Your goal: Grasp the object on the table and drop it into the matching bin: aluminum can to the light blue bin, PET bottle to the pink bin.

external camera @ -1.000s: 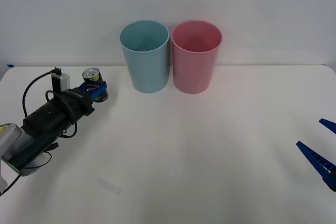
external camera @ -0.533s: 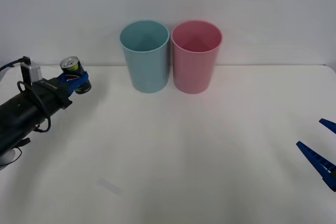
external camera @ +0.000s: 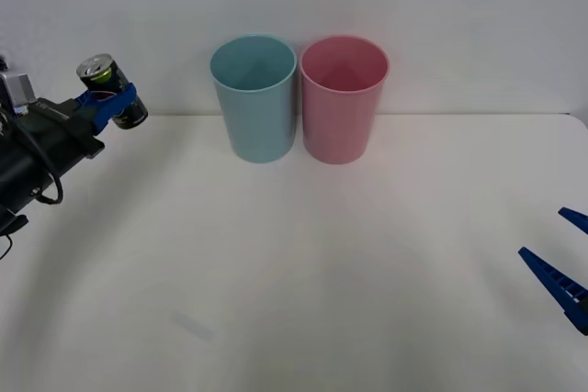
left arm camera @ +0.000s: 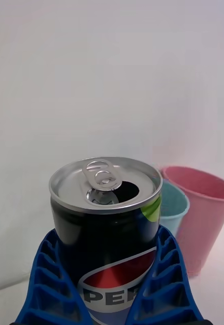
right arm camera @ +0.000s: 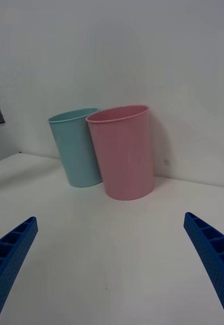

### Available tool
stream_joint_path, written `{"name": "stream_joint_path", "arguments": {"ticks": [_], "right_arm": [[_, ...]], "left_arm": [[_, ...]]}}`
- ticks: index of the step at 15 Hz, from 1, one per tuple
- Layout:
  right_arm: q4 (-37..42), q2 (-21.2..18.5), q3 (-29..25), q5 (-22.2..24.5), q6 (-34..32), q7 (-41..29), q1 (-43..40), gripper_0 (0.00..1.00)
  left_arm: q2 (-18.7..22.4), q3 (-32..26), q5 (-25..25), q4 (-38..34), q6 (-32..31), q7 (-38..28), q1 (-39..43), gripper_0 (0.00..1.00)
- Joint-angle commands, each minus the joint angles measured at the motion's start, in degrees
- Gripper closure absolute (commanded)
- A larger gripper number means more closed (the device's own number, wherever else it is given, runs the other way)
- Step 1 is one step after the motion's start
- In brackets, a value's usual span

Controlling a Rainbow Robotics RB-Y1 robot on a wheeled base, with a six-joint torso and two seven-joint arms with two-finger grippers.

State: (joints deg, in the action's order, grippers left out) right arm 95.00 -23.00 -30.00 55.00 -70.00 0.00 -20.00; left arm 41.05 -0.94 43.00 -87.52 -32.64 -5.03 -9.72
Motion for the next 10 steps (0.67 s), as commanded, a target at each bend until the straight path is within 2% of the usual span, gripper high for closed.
{"name": "stream_joint_path", "arguments": {"ticks": [1,8,10], "right_arm": [[0.00,0.00,0.00,0.00,0.00,0.00,0.00,0.00],[0.00,0.00,0.00,0.00,0.00,0.00,0.00,0.00],[0.00,0.00,0.00,0.00,0.00,0.00,0.00,0.00]], "left_arm": [[0.00,-0.12,3.05,-0.90,-0.41,-4.99,-2.76,1.00],[-1.15,-0.30,15.62,0.42,-1.38,-19.14,-12.17,1.00],[-2.90,-0.30,18.26,4.02,-3.22,-19.58,-15.68,1.00]]}}
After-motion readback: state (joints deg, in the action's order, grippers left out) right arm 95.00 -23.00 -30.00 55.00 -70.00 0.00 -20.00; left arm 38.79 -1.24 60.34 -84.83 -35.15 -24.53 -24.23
